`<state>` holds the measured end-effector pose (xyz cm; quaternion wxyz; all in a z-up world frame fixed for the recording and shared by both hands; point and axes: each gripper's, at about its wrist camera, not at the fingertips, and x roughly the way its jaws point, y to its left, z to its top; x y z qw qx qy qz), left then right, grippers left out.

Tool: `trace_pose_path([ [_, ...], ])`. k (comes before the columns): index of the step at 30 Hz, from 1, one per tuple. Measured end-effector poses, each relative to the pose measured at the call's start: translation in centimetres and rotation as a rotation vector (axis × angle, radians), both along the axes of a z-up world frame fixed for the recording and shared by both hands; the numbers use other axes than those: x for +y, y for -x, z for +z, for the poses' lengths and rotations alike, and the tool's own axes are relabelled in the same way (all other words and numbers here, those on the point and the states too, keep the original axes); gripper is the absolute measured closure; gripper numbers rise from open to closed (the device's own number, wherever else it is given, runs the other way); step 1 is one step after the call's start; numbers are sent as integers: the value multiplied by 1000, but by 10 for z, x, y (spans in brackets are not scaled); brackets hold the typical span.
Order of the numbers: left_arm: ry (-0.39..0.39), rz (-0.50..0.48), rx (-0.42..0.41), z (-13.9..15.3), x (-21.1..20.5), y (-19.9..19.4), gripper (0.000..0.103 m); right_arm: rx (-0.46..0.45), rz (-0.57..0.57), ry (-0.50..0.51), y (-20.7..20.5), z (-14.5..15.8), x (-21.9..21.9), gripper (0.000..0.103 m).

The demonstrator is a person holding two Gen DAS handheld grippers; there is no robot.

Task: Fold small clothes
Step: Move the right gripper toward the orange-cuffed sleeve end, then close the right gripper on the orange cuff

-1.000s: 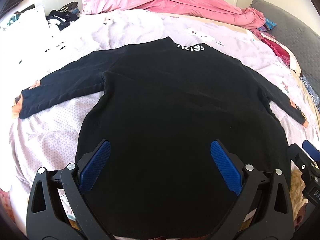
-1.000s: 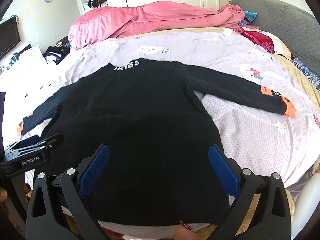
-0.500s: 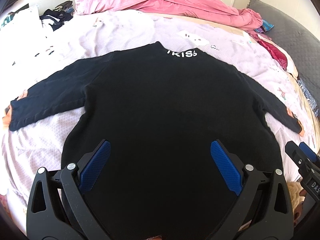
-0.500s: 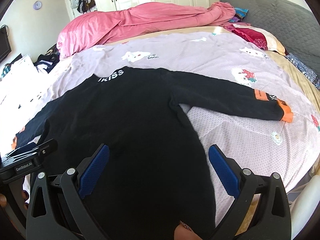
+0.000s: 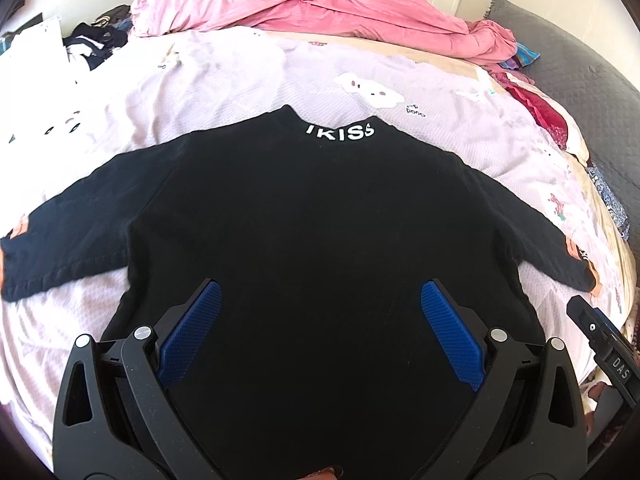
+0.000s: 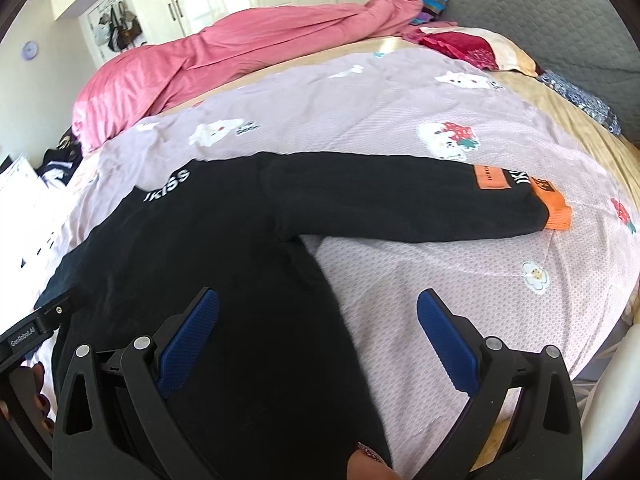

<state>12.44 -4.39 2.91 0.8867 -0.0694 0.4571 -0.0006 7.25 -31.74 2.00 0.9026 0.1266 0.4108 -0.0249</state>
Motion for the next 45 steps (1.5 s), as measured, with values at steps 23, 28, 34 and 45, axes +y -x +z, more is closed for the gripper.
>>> trace_pose_path([
  [23,15,-54,50,-18,-27,-71,9,90,-433,-171,-49,-50,-133,4],
  [28,7,-52,54,-21,-27,-77,9,96,-517,-224,-60,-63,-161,4],
  [34,13,-44,61,-26,-28,-87,9,103,-581,-263,-75,-78,-184,4],
  [45,36,-6,74,-34,-23,-113,9,-3,-705,-341,-102,-87,-222,7],
])
